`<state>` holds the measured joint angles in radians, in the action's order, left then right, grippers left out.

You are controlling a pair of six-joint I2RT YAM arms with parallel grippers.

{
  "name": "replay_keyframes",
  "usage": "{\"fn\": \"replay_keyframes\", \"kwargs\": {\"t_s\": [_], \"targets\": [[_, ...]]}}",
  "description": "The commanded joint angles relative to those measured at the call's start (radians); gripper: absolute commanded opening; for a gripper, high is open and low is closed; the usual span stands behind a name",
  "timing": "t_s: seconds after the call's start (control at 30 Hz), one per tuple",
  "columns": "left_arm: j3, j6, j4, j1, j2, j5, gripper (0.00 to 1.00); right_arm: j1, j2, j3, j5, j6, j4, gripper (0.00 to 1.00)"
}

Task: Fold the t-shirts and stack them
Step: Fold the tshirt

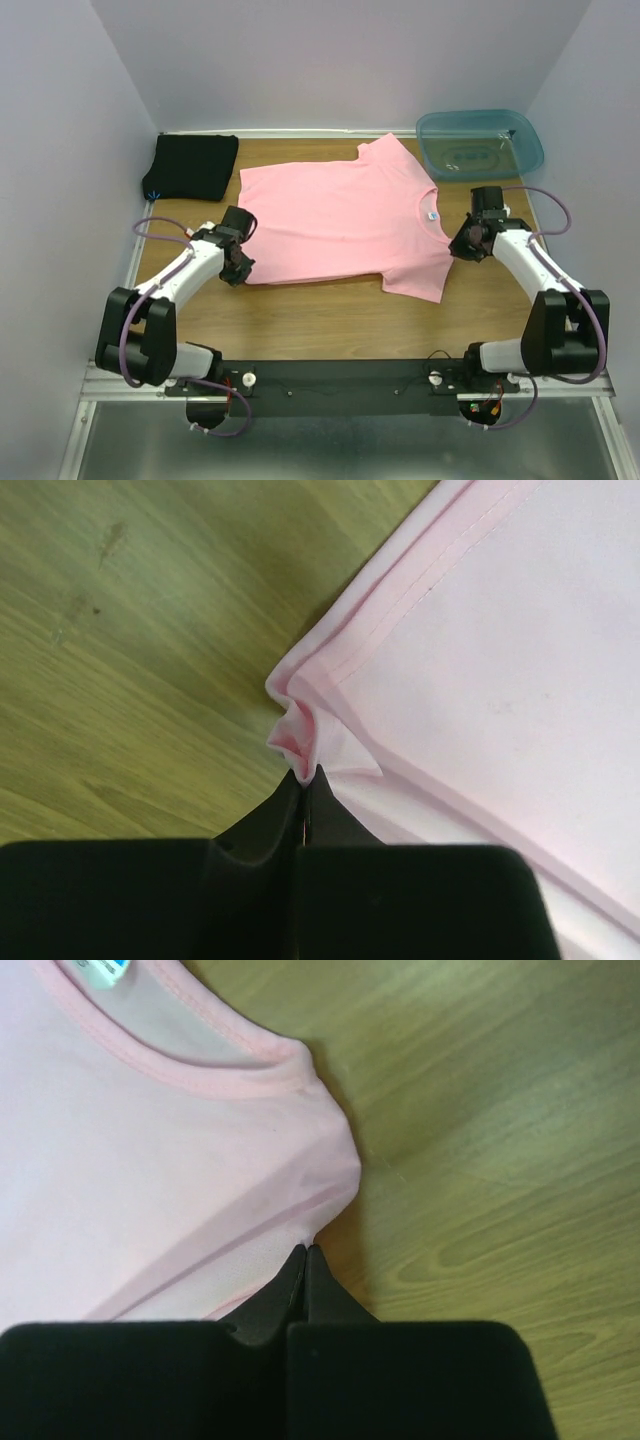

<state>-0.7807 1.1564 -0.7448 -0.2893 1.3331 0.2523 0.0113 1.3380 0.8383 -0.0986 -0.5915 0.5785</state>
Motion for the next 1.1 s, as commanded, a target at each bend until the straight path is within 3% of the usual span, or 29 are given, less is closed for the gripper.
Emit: {"fn": "replay_keyframes", "kwargs": {"t_s": [0.0,0.27,1.07], "targets": [[-0.048,-0.073,0.008,0.024,0.054,0.033,0.03,-0.007,0.069,0.082,0.033,0.028,0.035,0.01],[-0.17,-0.171,0.028,0.067,0.162,0.048,0.03,-0.007,0.216,0.234,0.071,0.048,0.04,0.01],[-0.339,-0.244,0.055,0.085,0.362,0.133,0.03,-0.007,0.42,0.381,0.042,0.073,0.031,0.01]]}}
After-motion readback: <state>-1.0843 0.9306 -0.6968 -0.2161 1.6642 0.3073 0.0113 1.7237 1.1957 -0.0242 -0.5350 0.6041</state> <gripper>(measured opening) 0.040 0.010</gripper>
